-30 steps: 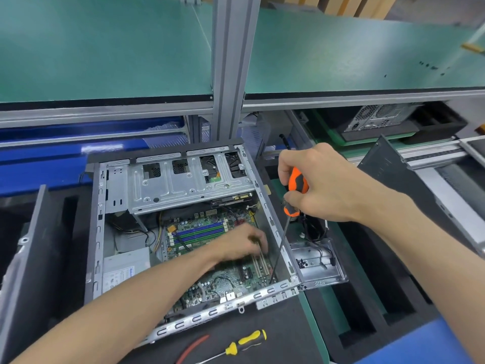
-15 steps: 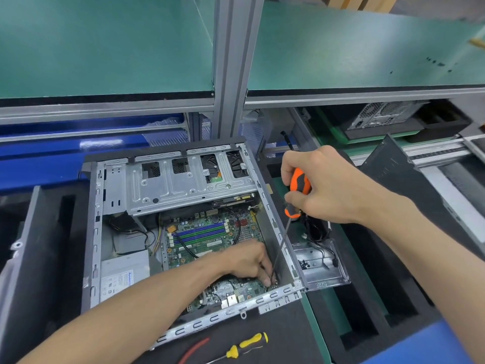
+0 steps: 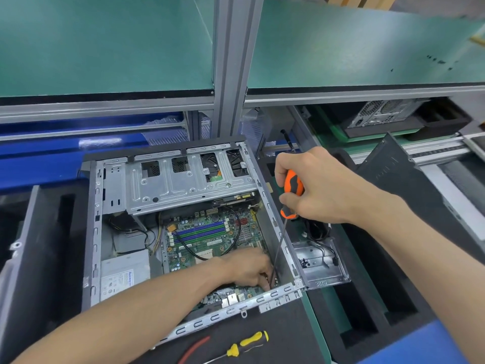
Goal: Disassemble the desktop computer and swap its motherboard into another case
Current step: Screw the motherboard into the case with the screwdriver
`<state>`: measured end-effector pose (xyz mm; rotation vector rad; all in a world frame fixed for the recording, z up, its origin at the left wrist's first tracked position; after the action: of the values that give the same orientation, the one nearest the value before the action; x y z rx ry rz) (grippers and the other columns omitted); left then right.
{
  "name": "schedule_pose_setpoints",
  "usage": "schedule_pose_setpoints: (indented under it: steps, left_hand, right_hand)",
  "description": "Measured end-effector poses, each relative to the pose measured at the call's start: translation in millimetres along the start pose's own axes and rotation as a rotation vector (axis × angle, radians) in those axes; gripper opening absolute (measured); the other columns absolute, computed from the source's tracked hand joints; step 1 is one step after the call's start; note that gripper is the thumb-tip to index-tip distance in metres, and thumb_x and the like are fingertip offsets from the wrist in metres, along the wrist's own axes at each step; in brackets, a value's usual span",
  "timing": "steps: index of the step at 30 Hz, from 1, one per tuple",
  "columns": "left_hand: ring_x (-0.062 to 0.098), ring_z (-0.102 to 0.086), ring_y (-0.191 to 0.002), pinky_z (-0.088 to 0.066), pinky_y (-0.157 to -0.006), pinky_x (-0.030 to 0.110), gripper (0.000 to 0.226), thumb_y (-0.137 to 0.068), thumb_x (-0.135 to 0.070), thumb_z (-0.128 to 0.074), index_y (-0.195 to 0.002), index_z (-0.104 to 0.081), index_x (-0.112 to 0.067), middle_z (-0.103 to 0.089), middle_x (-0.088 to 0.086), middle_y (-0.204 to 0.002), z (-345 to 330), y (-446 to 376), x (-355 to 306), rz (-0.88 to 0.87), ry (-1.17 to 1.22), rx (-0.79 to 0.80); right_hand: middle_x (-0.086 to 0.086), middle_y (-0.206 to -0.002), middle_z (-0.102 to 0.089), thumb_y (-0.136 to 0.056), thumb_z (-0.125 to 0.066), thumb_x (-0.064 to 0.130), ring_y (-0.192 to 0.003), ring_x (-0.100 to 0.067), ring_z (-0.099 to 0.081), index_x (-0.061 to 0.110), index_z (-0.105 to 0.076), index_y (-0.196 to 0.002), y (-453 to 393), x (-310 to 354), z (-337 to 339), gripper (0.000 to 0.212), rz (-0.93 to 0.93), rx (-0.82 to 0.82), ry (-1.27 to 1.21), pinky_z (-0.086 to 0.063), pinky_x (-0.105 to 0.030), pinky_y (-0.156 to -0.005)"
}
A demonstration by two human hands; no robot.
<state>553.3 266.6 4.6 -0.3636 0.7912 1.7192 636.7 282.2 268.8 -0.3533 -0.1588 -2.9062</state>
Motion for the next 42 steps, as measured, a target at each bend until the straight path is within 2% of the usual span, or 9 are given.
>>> schedule_pose_setpoints:
  steps: [4,8,11,16,20,23,31,35,42]
  left_hand:
    - [0.015,-0.053,-0.058,-0.051,-0.068,0.03,0.026,-0.088,-0.036,-0.073,-0.079,-0.07,-0.011,-0.051,-0.011,-0.056,0.4,1.7,-3.2,0.009,-0.03,-0.066]
    - [0.02,-0.05,-0.052,-0.053,-0.067,0.033,0.047,-0.088,-0.04,-0.072,-0.055,-0.046,-0.018,-0.045,-0.008,-0.049,-1.8,1.4,-1.9,0.038,-0.118,-0.073]
    - [0.026,-0.062,-0.061,-0.053,-0.067,0.032,0.038,-0.089,-0.04,-0.07,-0.071,-0.066,-0.007,-0.064,0.006,-0.061,-6.6,-1.5,0.0,0.058,-0.166,-0.062]
    - [0.023,-0.07,-0.076,-0.056,-0.075,0.032,0.03,-0.092,-0.038,-0.064,-0.096,-0.075,-0.01,-0.075,0.006,-0.083,-14.1,-7.2,7.7,0.09,-0.197,-0.053]
    - [0.02,-0.068,-0.069,-0.057,-0.075,0.031,0.02,-0.09,-0.024,-0.062,-0.089,-0.074,-0.007,-0.072,0.008,-0.075,-14.2,-9.4,6.1,0.093,-0.164,-0.03]
    - [0.021,-0.064,-0.066,-0.054,-0.07,0.03,0.018,-0.087,-0.022,-0.063,-0.084,-0.071,-0.006,-0.067,0.008,-0.068,-12.1,-8.8,3.8,0.102,-0.16,-0.007]
    - [0.021,-0.069,-0.077,-0.057,-0.077,0.036,0.033,-0.089,-0.037,-0.07,-0.076,-0.069,-0.007,-0.076,0.002,-0.093,-10.1,-7.7,3.6,0.126,-0.115,0.006]
    - [0.019,-0.059,-0.062,-0.053,-0.065,0.029,0.052,-0.087,-0.038,-0.074,-0.051,-0.041,-0.019,-0.052,-0.003,-0.055,-5.9,-5.5,2.1,0.132,-0.104,-0.044]
    - [0.003,-0.043,-0.041,-0.032,-0.042,0.021,0.052,-0.088,-0.03,-0.074,-0.052,-0.039,-0.016,-0.037,-0.007,-0.048,-7.9,-6.3,7.0,0.158,0.003,-0.023]
  right_hand:
    - [0.014,-0.058,-0.053,-0.077,-0.072,0.01,-0.062,0.007,-0.052,0.02,-0.054,-0.083,-0.9,2.8,-1.5,0.022,0.008,0.006,-0.002,-0.029,-0.014,-0.051]
    - [0.012,-0.059,-0.054,-0.075,-0.07,0.012,-0.054,0.0,-0.047,0.022,-0.051,-0.083,-3.9,8.7,-3.2,0.023,0.038,-0.017,-0.006,-0.037,-0.021,-0.053]
    - [0.011,-0.061,-0.057,-0.075,-0.067,0.012,-0.061,0.0,-0.047,0.021,-0.051,-0.085,-7.8,11.1,-6.5,0.022,0.051,-0.011,0.001,-0.047,-0.033,-0.061]
    - [0.011,-0.057,-0.05,-0.071,-0.065,0.01,-0.058,-0.001,-0.043,0.018,-0.052,-0.084,-10.5,11.4,-8.6,0.021,0.071,-0.025,-0.014,-0.041,-0.03,-0.059]
    - [0.012,-0.058,-0.049,-0.071,-0.066,0.01,-0.058,0.0,-0.041,0.018,-0.051,-0.083,-10.1,10.2,-6.4,0.021,0.075,-0.036,-0.011,-0.049,-0.035,-0.068]
    - [0.011,-0.056,-0.049,-0.071,-0.067,0.009,-0.056,-0.002,-0.043,0.017,-0.052,-0.082,-9.6,7.8,-5.3,0.02,0.07,-0.037,-0.025,-0.047,-0.033,-0.063]
    - [0.012,-0.06,-0.052,-0.074,-0.067,0.011,-0.059,0.0,-0.044,0.016,-0.055,-0.085,-8.0,4.3,-4.1,0.017,0.06,-0.037,-0.01,-0.042,-0.03,-0.062]
    - [0.012,-0.059,-0.05,-0.075,-0.068,0.012,-0.06,-0.002,-0.045,0.016,-0.054,-0.084,-5.2,2.9,-2.6,0.017,0.066,-0.051,-0.019,-0.046,-0.032,-0.062]
    - [0.009,-0.065,-0.055,-0.075,-0.068,0.012,-0.064,-0.003,-0.048,0.016,-0.054,-0.085,-4.2,-0.8,-2.5,0.017,0.054,-0.047,-0.046,-0.044,-0.031,-0.061]
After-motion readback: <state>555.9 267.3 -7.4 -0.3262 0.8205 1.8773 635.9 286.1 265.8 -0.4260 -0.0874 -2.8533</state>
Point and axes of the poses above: each hand's wrist, its own y-axis away from the middle knuckle, its own z-axis out of the back of the hand, x = y × z, the point moved 4 cm from there along -y, towards the middle knuckle
